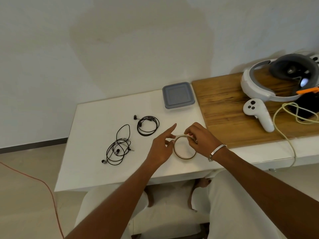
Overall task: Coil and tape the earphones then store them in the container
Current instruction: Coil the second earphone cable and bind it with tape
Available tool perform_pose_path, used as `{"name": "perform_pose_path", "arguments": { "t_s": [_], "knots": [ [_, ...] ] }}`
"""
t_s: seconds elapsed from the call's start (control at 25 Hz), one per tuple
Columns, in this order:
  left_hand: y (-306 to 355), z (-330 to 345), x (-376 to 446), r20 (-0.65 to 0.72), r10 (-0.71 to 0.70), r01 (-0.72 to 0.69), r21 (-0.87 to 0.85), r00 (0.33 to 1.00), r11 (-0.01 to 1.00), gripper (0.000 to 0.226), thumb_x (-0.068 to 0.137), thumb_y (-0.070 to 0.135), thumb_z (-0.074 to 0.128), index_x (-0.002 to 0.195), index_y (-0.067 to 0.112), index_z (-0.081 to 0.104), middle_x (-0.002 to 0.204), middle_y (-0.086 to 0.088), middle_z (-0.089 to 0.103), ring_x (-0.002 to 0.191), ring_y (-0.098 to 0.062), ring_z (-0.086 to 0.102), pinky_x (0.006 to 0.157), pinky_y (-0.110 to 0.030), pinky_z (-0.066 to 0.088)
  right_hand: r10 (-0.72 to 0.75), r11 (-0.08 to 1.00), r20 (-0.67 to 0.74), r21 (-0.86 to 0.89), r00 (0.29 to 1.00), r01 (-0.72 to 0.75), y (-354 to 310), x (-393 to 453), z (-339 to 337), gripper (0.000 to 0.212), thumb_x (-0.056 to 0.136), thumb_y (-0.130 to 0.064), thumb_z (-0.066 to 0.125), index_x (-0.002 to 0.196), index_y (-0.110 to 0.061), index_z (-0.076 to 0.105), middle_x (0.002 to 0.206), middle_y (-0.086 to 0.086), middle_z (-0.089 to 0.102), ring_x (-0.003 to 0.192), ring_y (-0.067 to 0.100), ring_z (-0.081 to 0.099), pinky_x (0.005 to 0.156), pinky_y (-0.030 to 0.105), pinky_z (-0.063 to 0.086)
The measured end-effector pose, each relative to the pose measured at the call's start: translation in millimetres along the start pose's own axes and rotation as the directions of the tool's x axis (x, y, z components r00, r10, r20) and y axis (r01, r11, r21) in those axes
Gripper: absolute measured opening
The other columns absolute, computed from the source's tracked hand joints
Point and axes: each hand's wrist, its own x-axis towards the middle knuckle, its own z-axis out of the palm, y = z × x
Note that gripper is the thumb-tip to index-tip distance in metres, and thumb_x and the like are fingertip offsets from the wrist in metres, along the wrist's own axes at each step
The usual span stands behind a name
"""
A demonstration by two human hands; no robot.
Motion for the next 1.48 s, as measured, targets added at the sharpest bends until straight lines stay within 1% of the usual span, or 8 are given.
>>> {"name": "perform_pose_path", "arguments": {
  "t_s": [0.2, 0.4, 0.52, 0.68, 0.92, 1.12, 1.32, 1.48],
  "knots": [
    [3, -1, 1, -0.009, 0.02, -0.019, 0.12, 1.0, 0.993, 0.034, 0.095, 0.008, 0.054, 0.127, 0.016, 0.062, 0.126, -0.004, 0.064, 0.11, -0.015, 0.06, 0.083, -0.002, 0.041, -0.004, 1.0, -0.015, -0.011, 1.0, 0.004, -4, -1, 0, 0.016, 0.089, -0.014, 0.056, 0.104, -0.012, 0.057, 0.104, 0.0, 0.05, 0.069, 0.014, 0.054, 0.062, 0.022, 0.048],
    [5, -5, 4, -0.018, 0.02, -0.018, 0.112, 1.0, 0.994, 0.031, 0.095, 0.005, 0.052, 0.122, 0.015, 0.065, 0.123, -0.002, 0.065, 0.11, -0.013, 0.061, 0.091, -0.011, 0.044, -0.009, 1.0, 0.006, -0.017, 1.0, 0.009, -7, -1, 0, 0.017, 0.09, -0.015, 0.056, 0.107, -0.012, 0.056, 0.107, -0.001, 0.049, 0.069, 0.013, 0.054, 0.062, 0.015, 0.045],
    [6, -12, 6, -0.022, -0.043, 0.044, 0.036, 0.999, 0.998, 0.036, 0.094, -0.004, 0.046, 0.115, 0.016, 0.068, 0.117, -0.003, 0.066, 0.095, -0.011, 0.065, 0.086, -0.025, 0.056, 0.005, 1.0, 0.008, 0.017, 1.0, -0.005, -5, -2, 0, 0.016, 0.091, -0.015, 0.054, 0.107, -0.013, 0.055, 0.106, -0.001, 0.049, 0.073, 0.012, 0.052, 0.063, 0.011, 0.041],
    [9, -23, 10, 0.046, 0.013, -0.018, 0.108, 0.999, 0.994, 0.017, 0.091, 0.007, 0.061, 0.103, 0.014, 0.072, 0.103, -0.003, 0.069, 0.078, -0.005, 0.062, 0.068, -0.009, 0.05, 0.007, 0.997, 0.031, 0.079, 1.0, -0.009, -4, -3, 0, 0.012, 0.093, -0.012, 0.051, 0.105, -0.013, 0.053, 0.103, -0.002, 0.051, 0.08, 0.012, 0.052, 0.069, 0.011, 0.041],
    [10, -30, 13, 0.14, 0.156, -0.178, 0.159, 0.978, 0.971, 0.009, 0.087, 0.008, 0.068, 0.093, 0.013, 0.072, 0.096, -0.001, 0.064, 0.084, -0.01, 0.061, 0.077, -0.016, 0.05, 0.023, 0.982, 0.085, 0.186, 0.996, -0.039, -5, -6, 4, 0.013, 0.094, -0.006, 0.047, 0.105, -0.013, 0.051, 0.102, 0.003, 0.057, 0.085, 0.014, 0.061, 0.075, 0.023, 0.054],
    [15, -33, 8, 0.116, 0.102, -0.105, 0.021, 0.988, 0.994, 0.009, 0.087, 0.012, 0.069, 0.092, 0.019, 0.072, 0.087, 0.013, 0.068, 0.084, 0.0, 0.065, 0.079, -0.014, 0.052, 0.103, 0.96, 0.139, 0.247, 0.985, -0.135, -5, -5, 9, 0.018, 0.094, -0.006, 0.05, 0.103, -0.022, 0.047, 0.097, 0.004, 0.062, 0.084, 0.014, 0.064, 0.078, 0.024, 0.056],
    [16, -28, 1, 0.023, 0.063, -0.057, -0.21, 0.998, 0.976, 0.013, 0.088, 0.007, 0.066, 0.098, 0.015, 0.066, 0.095, 0.002, 0.068, 0.089, -0.014, 0.068, 0.087, -0.03, 0.056, 0.16, 0.933, 0.251, 0.277, 0.955, -0.229, -11, -4, 14, 0.019, 0.095, -0.012, 0.049, 0.105, -0.028, 0.044, 0.096, 0.0, 0.062, 0.078, 0.01, 0.064, 0.073, 0.024, 0.056],
    [25, -26, 2, -0.026, -0.02, 0.006, -0.443, 0.999, 0.897, 0.007, 0.091, -0.003, 0.057, 0.094, 0.004, 0.056, 0.094, -0.013, 0.06, 0.089, -0.023, 0.072, 0.087, -0.036, 0.057, 0.211, 0.918, 0.342, 0.252, 0.916, -0.306, -5, -6, 20, 0.019, 0.093, -0.015, 0.052, 0.109, -0.023, 0.045, 0.102, 0.003, 0.06, 0.082, 0.024, 0.066, 0.082, 0.04, 0.057]
  ]
}}
